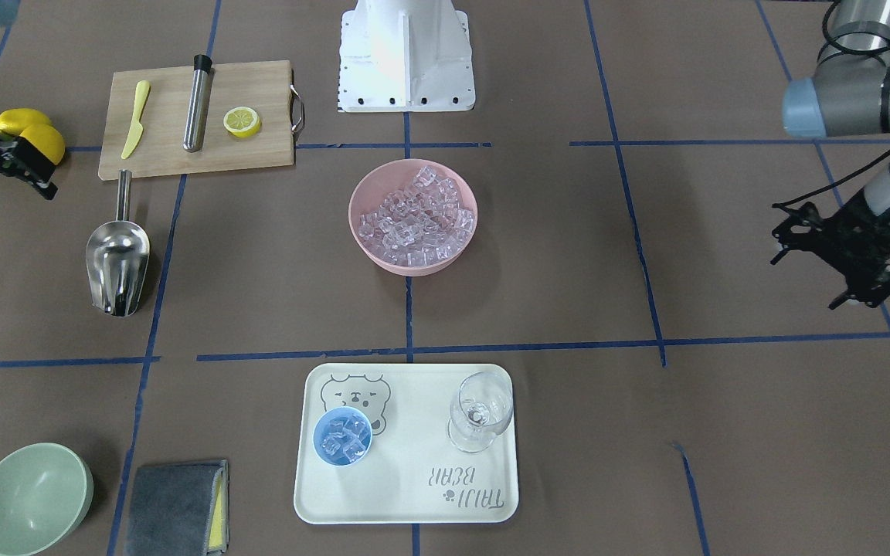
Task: Put ice in cup with scoop
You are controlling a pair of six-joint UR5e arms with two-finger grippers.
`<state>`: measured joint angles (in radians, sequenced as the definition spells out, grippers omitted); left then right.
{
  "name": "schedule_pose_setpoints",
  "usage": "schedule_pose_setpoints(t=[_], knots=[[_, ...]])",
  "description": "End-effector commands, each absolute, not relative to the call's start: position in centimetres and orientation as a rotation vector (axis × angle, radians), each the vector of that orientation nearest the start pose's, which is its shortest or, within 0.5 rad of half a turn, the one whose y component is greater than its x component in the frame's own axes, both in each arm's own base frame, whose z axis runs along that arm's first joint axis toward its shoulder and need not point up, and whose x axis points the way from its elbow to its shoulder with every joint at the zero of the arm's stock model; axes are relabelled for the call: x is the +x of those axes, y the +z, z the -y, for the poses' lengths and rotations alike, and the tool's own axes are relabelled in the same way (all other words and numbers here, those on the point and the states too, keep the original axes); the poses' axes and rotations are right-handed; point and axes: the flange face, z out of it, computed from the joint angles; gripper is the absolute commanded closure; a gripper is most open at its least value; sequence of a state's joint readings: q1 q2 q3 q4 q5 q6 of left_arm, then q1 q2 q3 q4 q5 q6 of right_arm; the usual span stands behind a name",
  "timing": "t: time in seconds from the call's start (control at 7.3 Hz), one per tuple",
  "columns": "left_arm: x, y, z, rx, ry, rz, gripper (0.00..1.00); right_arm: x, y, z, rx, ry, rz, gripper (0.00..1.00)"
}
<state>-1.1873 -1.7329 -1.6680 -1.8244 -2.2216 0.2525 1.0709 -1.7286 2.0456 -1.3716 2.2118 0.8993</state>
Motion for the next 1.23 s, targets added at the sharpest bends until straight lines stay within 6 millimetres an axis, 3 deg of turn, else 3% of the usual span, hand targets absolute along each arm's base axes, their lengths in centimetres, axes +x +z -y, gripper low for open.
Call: schedule_pose_setpoints(t=[0.0,0.14,0.27,0.41,0.55,0.69,0.82,1.1], knots=[[2.4,55.4,54.4,0.432,0.546,-0.645,0.00,-7.2,53.0,45.1,0.018,0.191,0.796,0.00],[-0.5,57.4,53.3,0.387,0.479,-0.642,0.00,-5.6,54.2,45.3,0.013,0.181,0.816,0.00],[-3.1,58.0,52.5,0.280,0.380,-0.755,0.00,-4.4,55.7,45.4,0.014,0.127,0.827,0.00],[-2.9,57.4,52.5,0.243,0.349,-0.872,0.00,-3.2,56.2,45.4,0.023,0.074,0.818,0.00],[-2.7,59.8,52.7,0.207,0.333,-0.880,0.00,-2.3,54.3,47.5,0.016,0.090,0.812,0.00],[-2.8,61.5,52.8,0.242,0.349,-0.881,0.00,-2.1,53.6,47.9,-0.006,0.103,0.806,0.00],[-2.9,61.6,52.6,0.270,0.357,-0.876,0.00,-2.7,52.7,49.0,0.000,0.090,0.807,0.00],[-3.3,58.9,53.9,0.261,0.278,-0.872,0.00,-4.4,53.4,49.1,-0.012,0.022,0.803,0.00]])
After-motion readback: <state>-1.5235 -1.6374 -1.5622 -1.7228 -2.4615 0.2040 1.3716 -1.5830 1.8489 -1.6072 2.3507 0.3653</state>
